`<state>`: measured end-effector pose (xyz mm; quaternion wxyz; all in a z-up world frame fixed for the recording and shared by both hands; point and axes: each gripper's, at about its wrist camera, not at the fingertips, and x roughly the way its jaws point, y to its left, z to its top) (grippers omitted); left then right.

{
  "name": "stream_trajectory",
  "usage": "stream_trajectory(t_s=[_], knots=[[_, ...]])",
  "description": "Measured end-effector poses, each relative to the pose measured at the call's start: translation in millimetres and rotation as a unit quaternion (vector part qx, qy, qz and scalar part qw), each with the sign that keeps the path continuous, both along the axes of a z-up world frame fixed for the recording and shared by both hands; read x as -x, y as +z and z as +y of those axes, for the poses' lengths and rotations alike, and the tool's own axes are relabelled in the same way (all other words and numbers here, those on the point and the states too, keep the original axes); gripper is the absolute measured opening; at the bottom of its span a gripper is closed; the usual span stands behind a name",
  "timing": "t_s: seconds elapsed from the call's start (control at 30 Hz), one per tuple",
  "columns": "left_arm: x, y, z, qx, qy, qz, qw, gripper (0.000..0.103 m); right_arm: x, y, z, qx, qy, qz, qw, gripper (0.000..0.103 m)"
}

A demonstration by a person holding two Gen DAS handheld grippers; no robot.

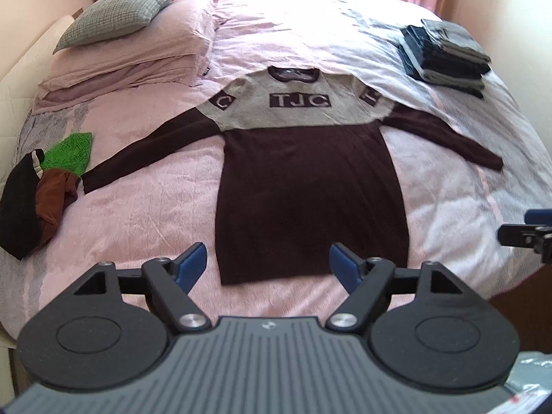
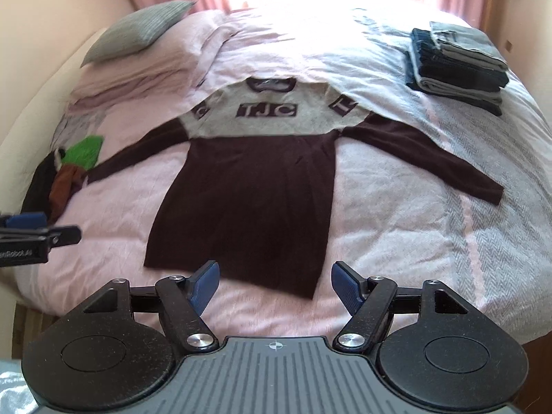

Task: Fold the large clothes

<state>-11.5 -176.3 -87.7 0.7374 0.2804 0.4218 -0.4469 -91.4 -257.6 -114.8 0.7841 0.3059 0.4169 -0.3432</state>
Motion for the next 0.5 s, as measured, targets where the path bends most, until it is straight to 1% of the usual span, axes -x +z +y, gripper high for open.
stream_trajectory(t_s=[0.1, 0.17, 0.23, 0.3, 0.37, 0.4, 0.47, 0.5], knots=[[-57, -19, -10, 0.008, 0.037, 0.029, 0.9989, 0.077, -15, -6, -32, 0.002, -0.044, -0.009, 0.999, 0.069], [-102, -35, -13, 0.021, 0.074, 0.050, 0.9958, 0.077, -24, -11, -57, 0.004, -0.073, -0.014, 0.997, 0.069], [-148, -55, -15, 0.026, 0.121, 0.072, 0.9897, 0.077, -33, -19, -84, 0.000, -0.109, -0.020, 0.994, 0.069], [-193, -77, -15, 0.044, 0.164, 0.089, 0.9815, 0.076, -40, -29, -110, -0.007, -0.141, -0.030, 0.989, 0.069], [-237, -101, -12, 0.071, 0.209, 0.097, 0.9705, 0.076, -47, -42, -133, -0.016, -0.165, -0.037, 0.985, 0.069], [-257, -113, -11, 0.079, 0.237, 0.101, 0.9631, 0.076, -51, -49, -144, -0.020, -0.176, -0.036, 0.984, 0.069], [-297, -142, -6, 0.109, 0.285, 0.119, 0.9449, 0.074, -61, -65, -162, -0.018, -0.191, -0.032, 0.981, 0.069], [-317, -156, -3, 0.119, 0.310, 0.129, 0.9343, 0.074, -67, -73, -169, -0.016, -0.198, -0.027, 0.980, 0.069]])
